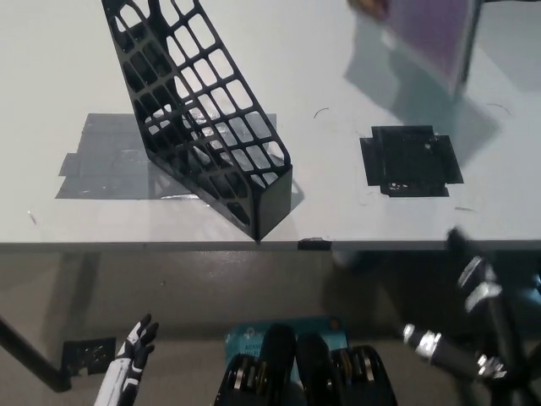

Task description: A person hands a notebook to the robot and the robot grabs it with its right hand and places it in the magazine stand kept in the centre of the desk infront of it.

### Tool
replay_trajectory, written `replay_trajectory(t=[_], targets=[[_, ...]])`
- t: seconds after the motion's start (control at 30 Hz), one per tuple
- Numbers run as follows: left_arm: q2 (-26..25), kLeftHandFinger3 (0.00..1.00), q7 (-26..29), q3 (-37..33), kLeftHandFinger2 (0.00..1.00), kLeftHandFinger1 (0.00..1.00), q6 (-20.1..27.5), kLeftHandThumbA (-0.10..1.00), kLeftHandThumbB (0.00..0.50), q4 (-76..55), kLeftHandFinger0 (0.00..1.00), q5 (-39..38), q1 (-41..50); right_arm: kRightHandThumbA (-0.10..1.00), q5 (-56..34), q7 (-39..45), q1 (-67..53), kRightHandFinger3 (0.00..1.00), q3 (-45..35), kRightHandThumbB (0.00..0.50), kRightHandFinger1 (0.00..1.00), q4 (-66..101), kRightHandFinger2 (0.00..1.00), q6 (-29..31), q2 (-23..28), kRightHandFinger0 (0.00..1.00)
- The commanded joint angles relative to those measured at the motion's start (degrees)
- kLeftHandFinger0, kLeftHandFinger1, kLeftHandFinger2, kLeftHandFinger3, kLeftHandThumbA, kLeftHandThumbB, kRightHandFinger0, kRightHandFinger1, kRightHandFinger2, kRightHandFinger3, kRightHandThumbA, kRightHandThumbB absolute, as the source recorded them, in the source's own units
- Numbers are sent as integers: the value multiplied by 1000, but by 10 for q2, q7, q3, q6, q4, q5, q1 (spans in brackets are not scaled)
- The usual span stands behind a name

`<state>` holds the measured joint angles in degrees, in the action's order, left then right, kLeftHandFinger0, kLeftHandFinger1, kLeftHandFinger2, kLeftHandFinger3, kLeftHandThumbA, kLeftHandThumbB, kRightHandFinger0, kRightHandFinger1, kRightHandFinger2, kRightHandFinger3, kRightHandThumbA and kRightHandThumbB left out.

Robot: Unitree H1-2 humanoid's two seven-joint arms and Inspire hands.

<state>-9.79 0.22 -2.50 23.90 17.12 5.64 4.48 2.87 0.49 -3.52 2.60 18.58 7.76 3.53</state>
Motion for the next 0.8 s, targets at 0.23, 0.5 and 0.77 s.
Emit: replay_trajectory(t=[0.23, 0.5, 0.77], targets=[[-16, 1000, 14, -2, 1000, 1000, 30, 1000, 500, -10, 981, 2, -2, 1000, -15, -25, 113, 1000, -55, 247, 1000, 58, 1000, -65, -11, 1000], [-17, 1000, 14, -4, 1000, 1000, 30, 1000, 500, -9, 999, 4, -1, 1000, -10, -37, 153, 1000, -89, 227, 1000, 64, 1000, -83, -8, 1000], [-21, 1000, 20, -8, 1000, 1000, 30, 1000, 500, -10, 988, 12, -1, 1000, -17, -40, 192, 1000, -105, 242, 1000, 22, 1000, -96, -8, 1000]])
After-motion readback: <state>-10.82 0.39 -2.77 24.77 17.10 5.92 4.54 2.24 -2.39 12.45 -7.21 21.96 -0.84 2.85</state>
